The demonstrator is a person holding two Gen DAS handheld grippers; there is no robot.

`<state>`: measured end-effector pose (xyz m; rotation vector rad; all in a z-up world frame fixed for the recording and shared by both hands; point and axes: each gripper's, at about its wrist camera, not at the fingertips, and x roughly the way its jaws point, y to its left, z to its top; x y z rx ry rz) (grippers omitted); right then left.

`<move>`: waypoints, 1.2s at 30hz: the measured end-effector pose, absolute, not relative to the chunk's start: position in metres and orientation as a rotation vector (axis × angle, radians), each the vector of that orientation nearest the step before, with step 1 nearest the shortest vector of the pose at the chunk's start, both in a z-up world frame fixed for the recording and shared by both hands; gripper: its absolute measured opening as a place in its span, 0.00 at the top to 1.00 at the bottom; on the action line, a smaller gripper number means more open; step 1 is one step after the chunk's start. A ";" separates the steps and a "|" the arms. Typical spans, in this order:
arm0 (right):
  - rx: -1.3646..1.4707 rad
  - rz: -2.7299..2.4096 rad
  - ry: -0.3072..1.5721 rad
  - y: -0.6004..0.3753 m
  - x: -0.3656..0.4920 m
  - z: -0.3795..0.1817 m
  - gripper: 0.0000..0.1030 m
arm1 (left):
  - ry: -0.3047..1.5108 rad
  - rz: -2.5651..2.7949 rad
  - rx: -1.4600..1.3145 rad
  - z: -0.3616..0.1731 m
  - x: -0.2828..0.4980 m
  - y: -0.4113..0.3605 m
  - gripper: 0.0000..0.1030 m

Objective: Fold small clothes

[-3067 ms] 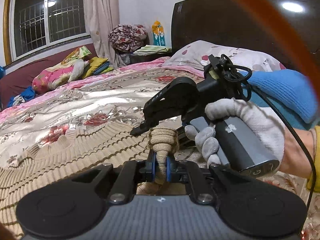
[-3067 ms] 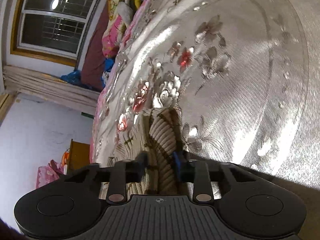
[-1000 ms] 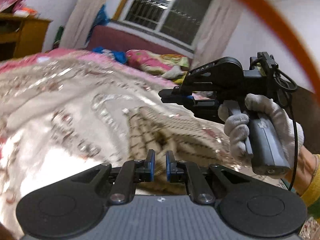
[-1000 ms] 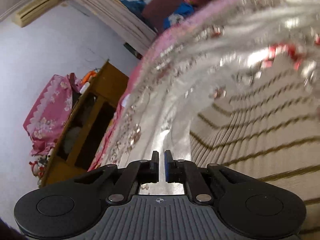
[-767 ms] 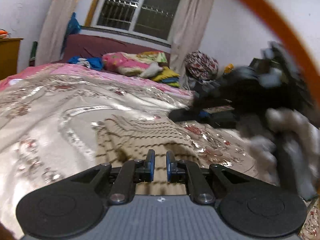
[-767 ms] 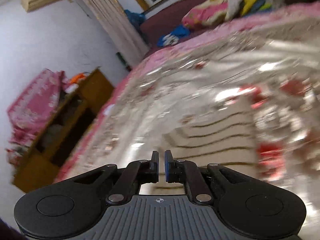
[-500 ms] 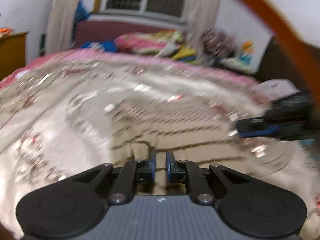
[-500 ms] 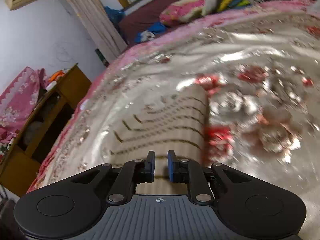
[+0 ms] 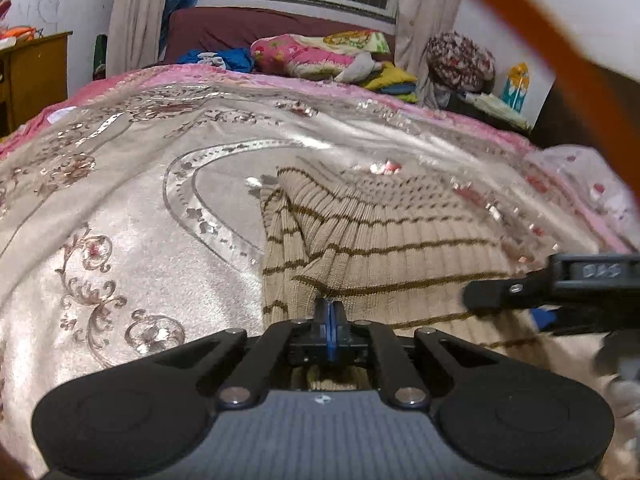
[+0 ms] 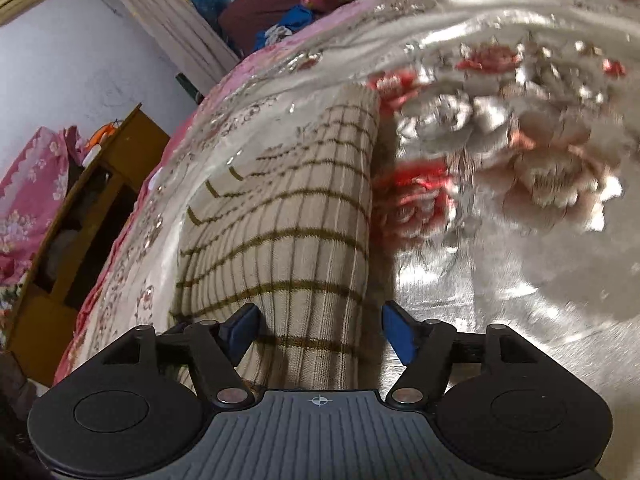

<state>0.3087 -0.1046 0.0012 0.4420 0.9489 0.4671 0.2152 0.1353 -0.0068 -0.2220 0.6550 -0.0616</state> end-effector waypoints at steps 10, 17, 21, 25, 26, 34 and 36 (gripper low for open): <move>0.513 0.532 0.962 -0.094 0.314 -0.004 0.29 | 0.652 -0.091 -0.178 0.001 0.219 0.127 0.71; 0.499 0.516 0.997 -0.087 0.319 -0.005 0.59 | 0.663 -0.038 -0.147 -0.010 0.221 0.124 0.71; 0.530 0.539 1.027 -0.095 0.314 -0.008 0.79 | 0.687 -0.022 -0.125 -0.010 0.218 0.114 0.71; 0.503 0.560 1.020 -0.113 0.302 -0.001 0.84 | 0.740 -0.077 -0.159 -0.008 0.209 0.101 0.71; 0.491 0.561 1.021 -0.119 0.298 0.001 0.85 | 0.746 -0.093 -0.150 -0.008 0.204 0.096 0.71; 0.455 0.529 1.054 -0.165 0.267 0.013 0.83 | 0.797 -0.198 -0.143 -0.003 0.169 0.055 0.71; 0.432 0.527 1.077 -0.171 0.262 0.015 0.79 | 0.793 -0.220 -0.151 0.005 0.163 0.054 0.71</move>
